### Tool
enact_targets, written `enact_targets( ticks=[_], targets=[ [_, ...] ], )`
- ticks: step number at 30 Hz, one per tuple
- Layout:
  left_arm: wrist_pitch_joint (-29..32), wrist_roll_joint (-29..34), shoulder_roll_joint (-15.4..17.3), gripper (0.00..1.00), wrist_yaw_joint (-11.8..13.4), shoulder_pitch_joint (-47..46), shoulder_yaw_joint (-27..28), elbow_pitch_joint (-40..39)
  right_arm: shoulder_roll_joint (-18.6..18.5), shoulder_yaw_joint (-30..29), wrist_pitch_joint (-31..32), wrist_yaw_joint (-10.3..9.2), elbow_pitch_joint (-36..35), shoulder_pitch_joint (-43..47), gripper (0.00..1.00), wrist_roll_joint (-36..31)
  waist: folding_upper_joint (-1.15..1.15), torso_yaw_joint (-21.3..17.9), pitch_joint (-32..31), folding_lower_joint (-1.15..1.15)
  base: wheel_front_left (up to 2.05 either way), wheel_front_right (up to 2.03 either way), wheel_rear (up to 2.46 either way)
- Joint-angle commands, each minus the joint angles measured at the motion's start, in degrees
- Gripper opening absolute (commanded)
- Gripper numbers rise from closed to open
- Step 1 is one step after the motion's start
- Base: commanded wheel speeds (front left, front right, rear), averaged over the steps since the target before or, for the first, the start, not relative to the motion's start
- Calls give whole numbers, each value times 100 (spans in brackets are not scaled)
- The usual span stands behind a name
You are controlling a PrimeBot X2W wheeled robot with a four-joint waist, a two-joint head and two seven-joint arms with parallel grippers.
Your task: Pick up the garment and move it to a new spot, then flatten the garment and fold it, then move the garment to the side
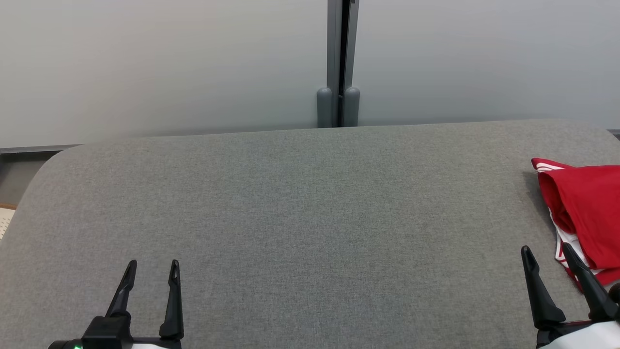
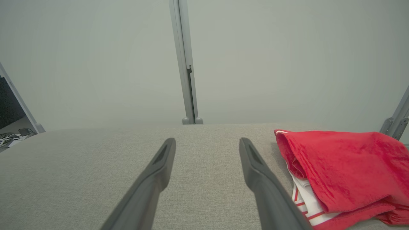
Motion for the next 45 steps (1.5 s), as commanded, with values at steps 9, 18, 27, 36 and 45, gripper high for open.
enact_targets(
  ticks=[9, 18, 27, 36, 45],
  targets=[
    [30, 40, 112, 100, 35, 7, -25, 27, 8, 26, 61, 0, -103, 93, 100, -79, 0, -67, -7, 0, 0, 0, 0],
    [48, 31, 134, 100, 67, -62, -56, 69, 39, -9, 52, 0, -142, 95, 100, -86, 0, -75, 8, 0, 0, 0, 0],
    [111, 7, 132, 100, 106, -130, -116, 89, 39, -21, 69, 0, -142, 59, 100, -63, 0, -53, -13, 0, 0, 0, 0],
    [136, -54, 12, 0, 88, -34, -158, 199, 109, 22, 58, 0, -9, 49, 0, 34, 0, -65, -4, 0, 0, 0, 0],
    [327, -1060, -71, 0, -129, -178, 42, 278, 156, -12, 51, 0, 269, -162, 0, 1021, 0, -75, 7, 0, 0, 0, 0]
  ],
)
